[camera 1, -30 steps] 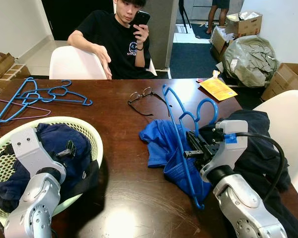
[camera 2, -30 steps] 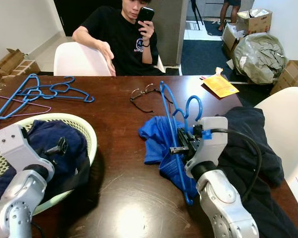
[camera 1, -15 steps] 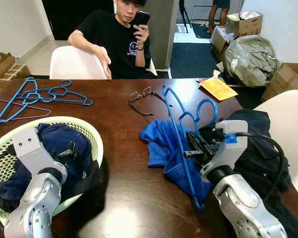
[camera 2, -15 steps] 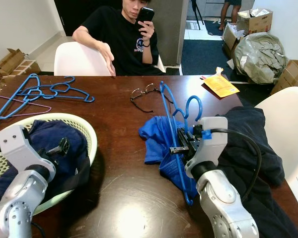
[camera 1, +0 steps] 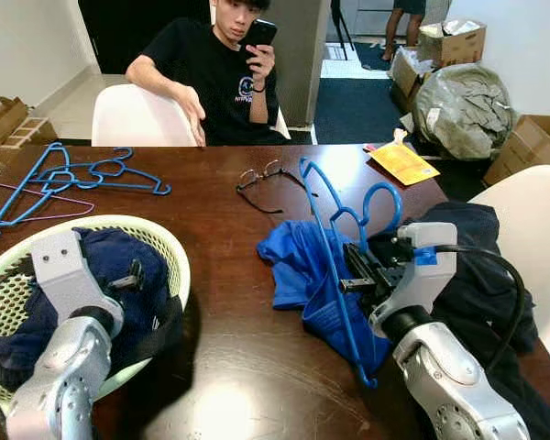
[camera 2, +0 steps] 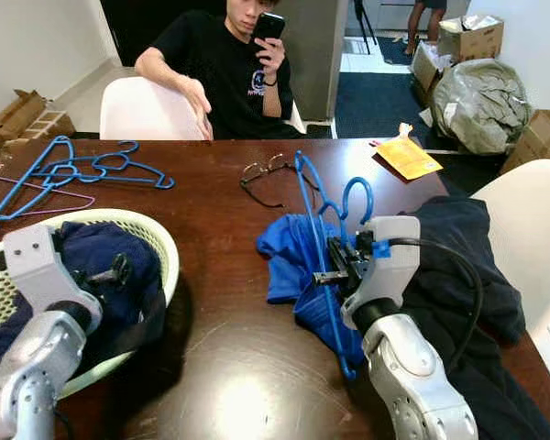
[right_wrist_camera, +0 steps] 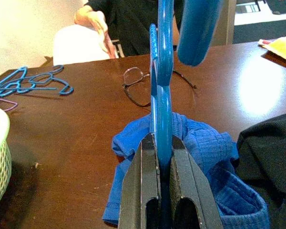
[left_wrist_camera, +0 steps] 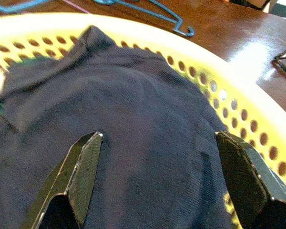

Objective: Hang hanger

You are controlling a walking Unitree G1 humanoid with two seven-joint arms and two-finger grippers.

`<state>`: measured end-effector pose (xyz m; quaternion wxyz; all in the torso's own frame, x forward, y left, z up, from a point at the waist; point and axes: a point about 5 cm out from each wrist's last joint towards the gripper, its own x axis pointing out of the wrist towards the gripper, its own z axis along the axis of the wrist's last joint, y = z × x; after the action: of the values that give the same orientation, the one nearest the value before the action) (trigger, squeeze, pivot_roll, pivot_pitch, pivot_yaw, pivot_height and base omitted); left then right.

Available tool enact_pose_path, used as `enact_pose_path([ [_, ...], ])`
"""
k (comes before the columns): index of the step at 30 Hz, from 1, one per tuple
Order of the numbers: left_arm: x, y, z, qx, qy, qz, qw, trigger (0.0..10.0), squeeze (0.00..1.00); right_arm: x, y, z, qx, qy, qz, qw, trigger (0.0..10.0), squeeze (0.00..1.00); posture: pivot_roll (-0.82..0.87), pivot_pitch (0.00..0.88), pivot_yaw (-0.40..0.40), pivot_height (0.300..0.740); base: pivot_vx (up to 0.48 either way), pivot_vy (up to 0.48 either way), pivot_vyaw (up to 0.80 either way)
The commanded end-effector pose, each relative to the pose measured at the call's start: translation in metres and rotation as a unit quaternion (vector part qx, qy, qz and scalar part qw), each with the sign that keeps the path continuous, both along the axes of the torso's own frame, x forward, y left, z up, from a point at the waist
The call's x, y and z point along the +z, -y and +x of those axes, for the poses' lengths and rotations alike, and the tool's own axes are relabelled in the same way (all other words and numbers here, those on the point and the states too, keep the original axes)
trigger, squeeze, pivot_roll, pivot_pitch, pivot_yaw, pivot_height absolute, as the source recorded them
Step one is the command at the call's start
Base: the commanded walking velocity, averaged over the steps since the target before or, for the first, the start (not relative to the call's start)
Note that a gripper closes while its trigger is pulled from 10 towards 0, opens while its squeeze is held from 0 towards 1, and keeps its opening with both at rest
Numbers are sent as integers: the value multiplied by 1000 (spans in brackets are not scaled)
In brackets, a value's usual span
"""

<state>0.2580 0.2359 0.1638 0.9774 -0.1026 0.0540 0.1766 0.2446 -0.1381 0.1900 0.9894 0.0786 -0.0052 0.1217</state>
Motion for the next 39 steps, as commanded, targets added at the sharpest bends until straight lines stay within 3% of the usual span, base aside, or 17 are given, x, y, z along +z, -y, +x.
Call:
enact_pose_path([
  [1,-2,-11,-2,22,-7,11,1000,10000,0,2,-2,-2,9,3,4,1000,10000,0,45,101,13,740,0,0,0],
  [5,2,-23,1,33,2,11,999,10000,0,4,-4,-2,22,11,-8,1000,10000,0,46,100,10,740,0,0,323],
  [14,6,-18,7,5,18,3,1000,10000,0,5,-5,-1,24,12,-8,1000,10000,0,43,100,9,740,0,0,762],
  [15,8,-11,12,-28,32,3,999,10000,0,5,-5,-1,24,13,-3,1000,10000,0,40,100,8,740,0,0,0],
  [29,17,1,29,-119,71,18,990,10000,0,5,-5,0,24,13,-2,1000,10000,0,36,94,8,740,0,0,0],
  [39,-11,-1,32,-101,-17,14,995,10000,0,4,-5,-1,22,12,-2,1000,10000,0,30,83,16,740,0,0,0],
])
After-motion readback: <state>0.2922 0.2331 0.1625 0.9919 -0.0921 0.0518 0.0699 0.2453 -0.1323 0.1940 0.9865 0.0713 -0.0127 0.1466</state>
